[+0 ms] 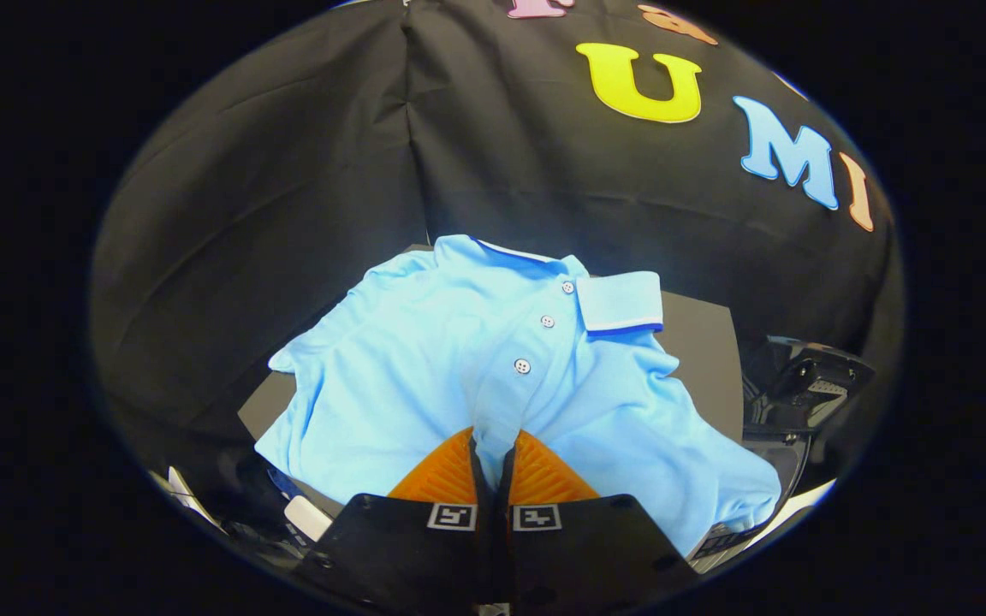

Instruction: Put the clothes into the washing machine and then close the washing machine lid.

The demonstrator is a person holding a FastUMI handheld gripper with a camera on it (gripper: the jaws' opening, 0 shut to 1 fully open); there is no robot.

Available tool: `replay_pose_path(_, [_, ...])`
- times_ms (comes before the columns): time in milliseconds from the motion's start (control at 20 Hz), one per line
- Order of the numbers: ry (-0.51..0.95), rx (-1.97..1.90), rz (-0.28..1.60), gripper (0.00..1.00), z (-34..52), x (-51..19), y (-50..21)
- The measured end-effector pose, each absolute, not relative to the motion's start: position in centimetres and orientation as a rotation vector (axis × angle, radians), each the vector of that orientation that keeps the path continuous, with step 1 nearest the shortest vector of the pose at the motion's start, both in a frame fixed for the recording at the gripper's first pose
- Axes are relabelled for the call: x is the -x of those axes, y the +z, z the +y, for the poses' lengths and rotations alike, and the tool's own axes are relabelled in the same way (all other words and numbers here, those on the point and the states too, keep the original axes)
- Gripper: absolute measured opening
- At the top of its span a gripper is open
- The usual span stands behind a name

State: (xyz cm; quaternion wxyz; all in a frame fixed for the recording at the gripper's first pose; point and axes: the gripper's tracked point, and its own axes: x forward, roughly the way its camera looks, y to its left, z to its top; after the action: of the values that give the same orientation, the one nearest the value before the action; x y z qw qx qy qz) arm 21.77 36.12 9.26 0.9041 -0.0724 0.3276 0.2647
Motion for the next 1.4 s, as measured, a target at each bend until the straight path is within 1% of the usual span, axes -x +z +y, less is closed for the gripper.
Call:
replay_pose_path(300, [0.523, 0.135, 0.618, 0.02, 34.0, -22.3, 11.6])
replay_pose_path(600, [0.466, 0.105, 0.517, 0.01, 28.7, -24.1, 16.3])
replay_pose_path(1000, [0.482, -0.043, 0.279, 0.01, 23.4, -24.5, 27.2])
replay_pose_path(1200, [0.435, -0.050, 0.218, 0.01, 19.8, -24.3, 30.7])
replay_pose_path(1400, [0.356, -0.027, 0.202, 0.01, 14.8, -24.7, 31.6])
